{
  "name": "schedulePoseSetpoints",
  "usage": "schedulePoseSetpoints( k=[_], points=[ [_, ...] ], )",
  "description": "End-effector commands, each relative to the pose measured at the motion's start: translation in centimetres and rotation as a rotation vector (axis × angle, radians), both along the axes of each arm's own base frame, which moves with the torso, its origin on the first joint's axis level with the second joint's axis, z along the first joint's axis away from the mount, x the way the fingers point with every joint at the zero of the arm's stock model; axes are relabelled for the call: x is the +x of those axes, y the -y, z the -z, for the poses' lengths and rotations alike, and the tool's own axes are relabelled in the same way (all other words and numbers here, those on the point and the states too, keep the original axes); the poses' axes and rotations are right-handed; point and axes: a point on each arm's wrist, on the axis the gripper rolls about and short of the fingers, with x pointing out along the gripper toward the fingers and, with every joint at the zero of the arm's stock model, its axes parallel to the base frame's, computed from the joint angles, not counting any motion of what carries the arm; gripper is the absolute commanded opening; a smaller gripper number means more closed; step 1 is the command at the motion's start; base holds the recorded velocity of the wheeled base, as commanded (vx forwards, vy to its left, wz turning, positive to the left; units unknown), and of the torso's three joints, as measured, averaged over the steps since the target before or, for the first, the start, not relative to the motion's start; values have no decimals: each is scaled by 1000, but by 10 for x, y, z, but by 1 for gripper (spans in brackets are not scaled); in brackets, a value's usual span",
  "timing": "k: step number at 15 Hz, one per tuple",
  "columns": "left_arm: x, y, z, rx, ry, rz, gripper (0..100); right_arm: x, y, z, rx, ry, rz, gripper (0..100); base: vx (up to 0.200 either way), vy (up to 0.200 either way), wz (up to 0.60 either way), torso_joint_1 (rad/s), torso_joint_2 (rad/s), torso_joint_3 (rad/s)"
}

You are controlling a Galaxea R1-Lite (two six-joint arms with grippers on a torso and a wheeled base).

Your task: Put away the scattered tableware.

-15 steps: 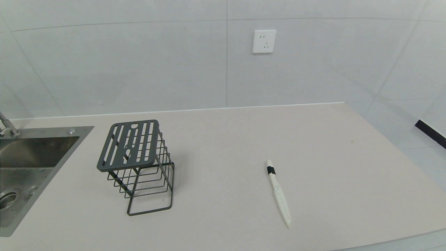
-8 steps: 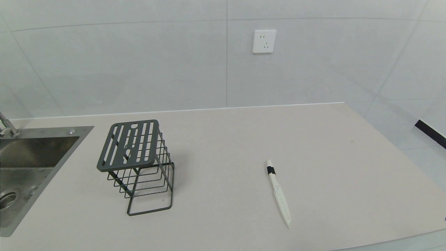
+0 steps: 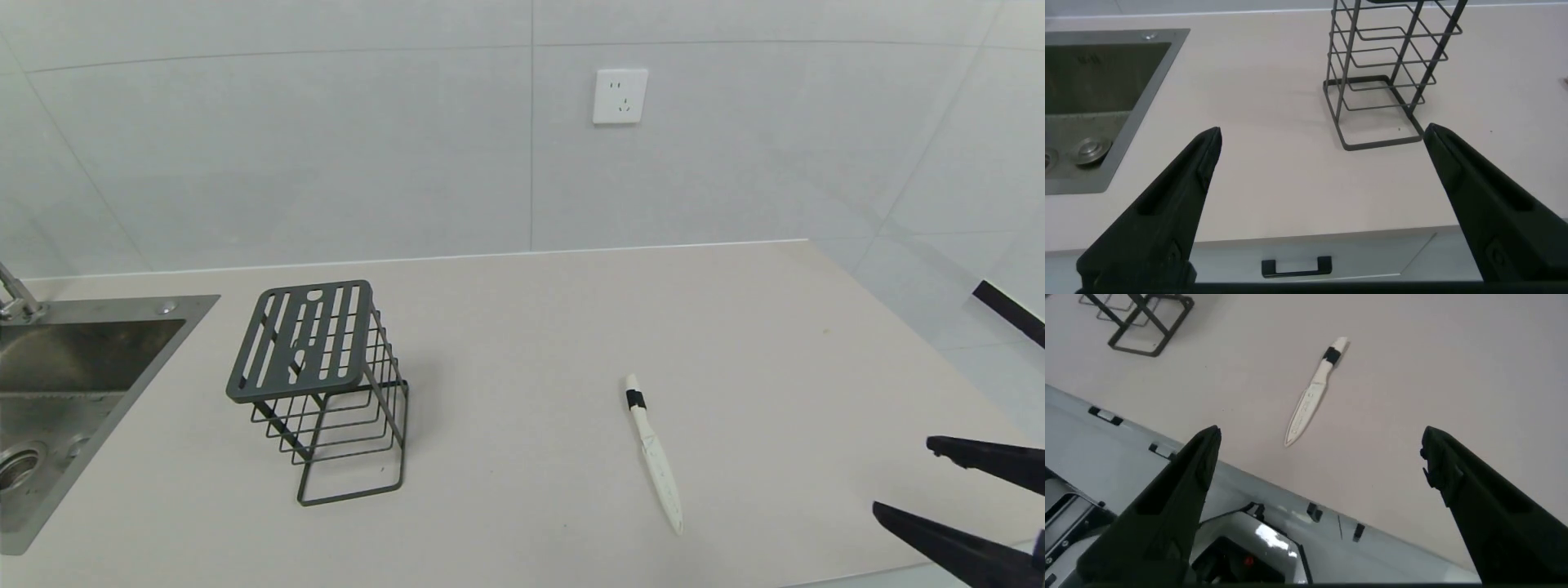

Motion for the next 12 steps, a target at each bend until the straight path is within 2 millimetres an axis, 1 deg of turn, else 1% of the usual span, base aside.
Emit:
schedulePoseSetpoints(
  k=[1,2,4,6,8,11,12],
  points=[
    [0,0,0,0,-1,0,100,22,-16,8,-49,-73,-42,100,0,0,0,0,0,0],
    [0,0,0,0,-1,0,100,30,-26,12,-78,-96,-60,100,0,0,0,0,0,0],
    [0,0,0,-2,-1,0,100,37,-34,18,-114,-131,-65,100,0,0,0,0,0,0],
    [0,0,0,-2,-1,0,100,42,-37,23,-129,-162,-62,100,0,0,0,0,0,0],
    [0,0,0,-2,-1,0,100,48,-40,24,-126,-173,-60,100,0,0,0,0,0,0],
    [0,0,0,-2,-1,0,100,77,-54,31,-104,-212,-37,100,0,0,0,0,0,0],
    [0,0,0,-2,-1,0,100,82,-56,32,-103,-211,-35,100,0,0,0,0,0,0]
  ],
)
